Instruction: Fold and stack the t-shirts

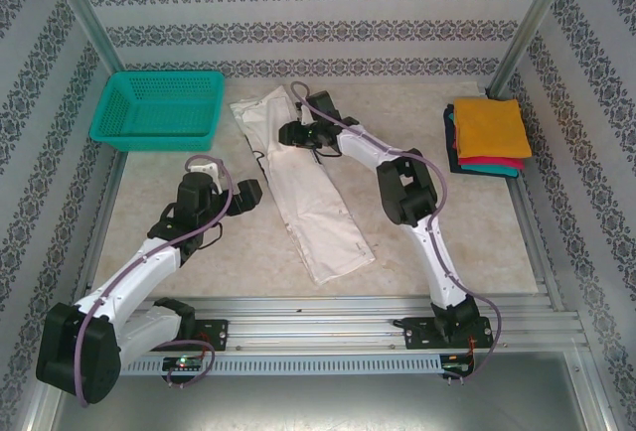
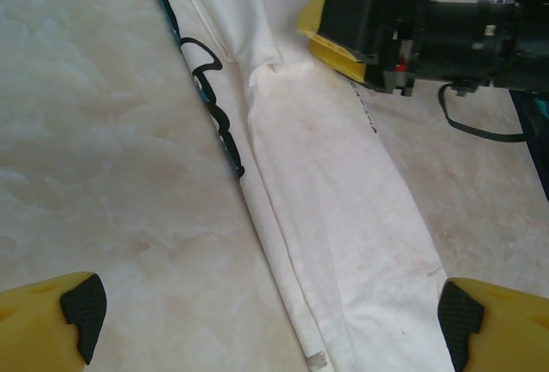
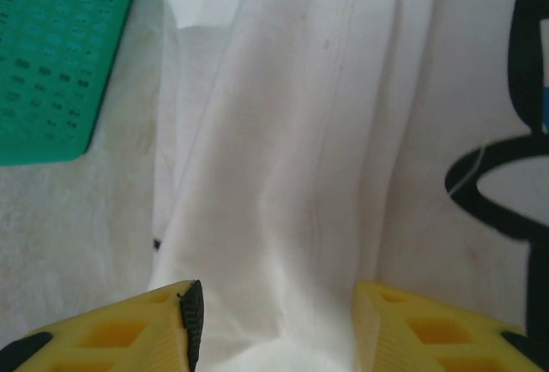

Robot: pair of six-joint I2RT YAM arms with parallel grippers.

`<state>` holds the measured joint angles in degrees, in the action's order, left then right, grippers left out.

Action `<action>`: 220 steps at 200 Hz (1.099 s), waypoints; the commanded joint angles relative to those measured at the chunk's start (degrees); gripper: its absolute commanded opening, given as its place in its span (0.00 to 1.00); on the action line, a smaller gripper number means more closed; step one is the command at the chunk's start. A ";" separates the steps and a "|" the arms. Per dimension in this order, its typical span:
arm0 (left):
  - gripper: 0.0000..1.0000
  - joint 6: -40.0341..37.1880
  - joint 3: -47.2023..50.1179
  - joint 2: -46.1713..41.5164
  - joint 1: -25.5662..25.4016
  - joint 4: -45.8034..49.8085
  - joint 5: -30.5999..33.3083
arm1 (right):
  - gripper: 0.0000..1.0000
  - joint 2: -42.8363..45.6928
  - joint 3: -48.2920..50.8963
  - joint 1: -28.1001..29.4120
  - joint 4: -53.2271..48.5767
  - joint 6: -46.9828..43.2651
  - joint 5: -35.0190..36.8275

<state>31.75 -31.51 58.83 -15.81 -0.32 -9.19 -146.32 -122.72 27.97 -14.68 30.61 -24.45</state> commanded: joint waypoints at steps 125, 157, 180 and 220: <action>1.00 -6.25 -4.81 10.86 -5.61 -5.29 -1.80 | 0.50 5.78 9.82 -8.37 -9.91 6.56 11.19; 1.00 -6.82 -5.27 13.34 -6.99 -6.52 -2.32 | 0.49 9.50 16.23 -11.17 -7.09 7.54 11.97; 1.00 -7.22 -5.91 15.24 -7.74 -7.57 -2.85 | 0.51 10.05 17.75 -12.39 -4.34 6.32 7.74; 1.00 -7.14 -6.50 18.04 -8.11 -10.25 -3.60 | 0.62 16.87 22.15 -12.52 2.90 0.85 2.32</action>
<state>25.89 -36.25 75.85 -23.22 -6.11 -11.77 -135.26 -105.06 15.73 -15.62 35.53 -19.42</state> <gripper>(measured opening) 0.999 0.589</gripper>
